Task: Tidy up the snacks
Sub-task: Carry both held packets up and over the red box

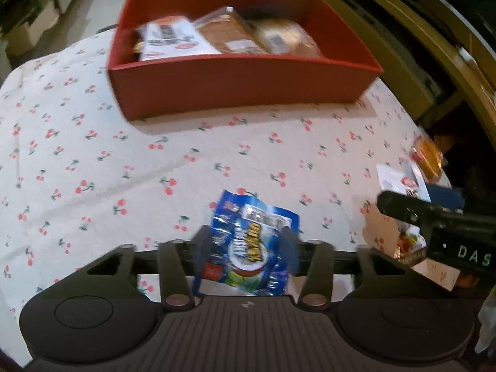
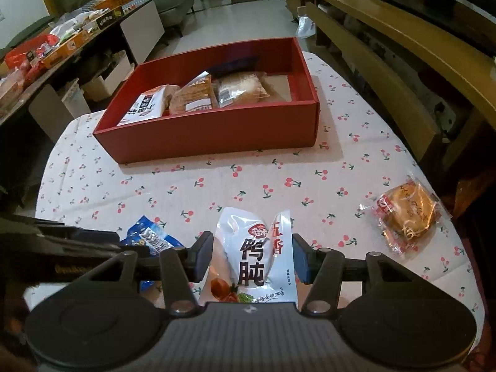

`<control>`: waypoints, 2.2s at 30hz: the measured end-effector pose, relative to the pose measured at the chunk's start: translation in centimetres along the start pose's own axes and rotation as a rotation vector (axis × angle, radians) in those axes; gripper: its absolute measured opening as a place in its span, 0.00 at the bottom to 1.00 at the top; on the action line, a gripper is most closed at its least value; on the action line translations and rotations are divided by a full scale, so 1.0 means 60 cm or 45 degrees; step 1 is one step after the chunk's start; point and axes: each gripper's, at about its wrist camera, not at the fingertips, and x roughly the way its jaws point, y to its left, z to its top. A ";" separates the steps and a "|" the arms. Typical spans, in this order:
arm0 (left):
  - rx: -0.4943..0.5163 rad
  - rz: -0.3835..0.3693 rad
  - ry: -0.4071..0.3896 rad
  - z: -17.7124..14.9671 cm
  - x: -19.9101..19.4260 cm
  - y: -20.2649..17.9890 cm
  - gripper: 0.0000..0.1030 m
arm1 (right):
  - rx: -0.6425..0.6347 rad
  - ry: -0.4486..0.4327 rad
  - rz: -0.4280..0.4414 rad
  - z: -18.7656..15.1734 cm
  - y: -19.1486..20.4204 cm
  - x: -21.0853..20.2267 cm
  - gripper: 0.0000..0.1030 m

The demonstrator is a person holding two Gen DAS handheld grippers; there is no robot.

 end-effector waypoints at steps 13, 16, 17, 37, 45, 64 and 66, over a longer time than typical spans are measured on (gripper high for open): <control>0.125 0.100 0.029 -0.020 0.022 -0.023 0.62 | -0.021 -0.001 0.046 0.000 0.001 -0.008 0.63; 0.110 0.095 0.015 -0.017 0.016 -0.019 0.58 | -0.015 -0.001 0.038 0.000 -0.003 -0.008 0.63; 0.107 0.096 0.008 -0.017 0.013 -0.019 0.57 | -0.011 -0.002 0.038 0.000 -0.005 -0.008 0.63; 0.257 0.162 0.037 -0.026 0.054 -0.045 0.86 | -0.003 0.008 0.060 0.001 -0.008 -0.009 0.64; 0.164 0.144 0.002 -0.020 0.026 -0.019 0.72 | -0.006 -0.015 0.060 0.001 -0.007 -0.014 0.64; 0.137 0.139 -0.178 0.015 -0.037 -0.036 0.72 | -0.070 -0.094 0.027 0.031 0.014 -0.020 0.64; 0.142 0.146 -0.193 0.018 -0.041 -0.037 0.72 | -0.082 -0.102 0.024 0.035 0.018 -0.020 0.64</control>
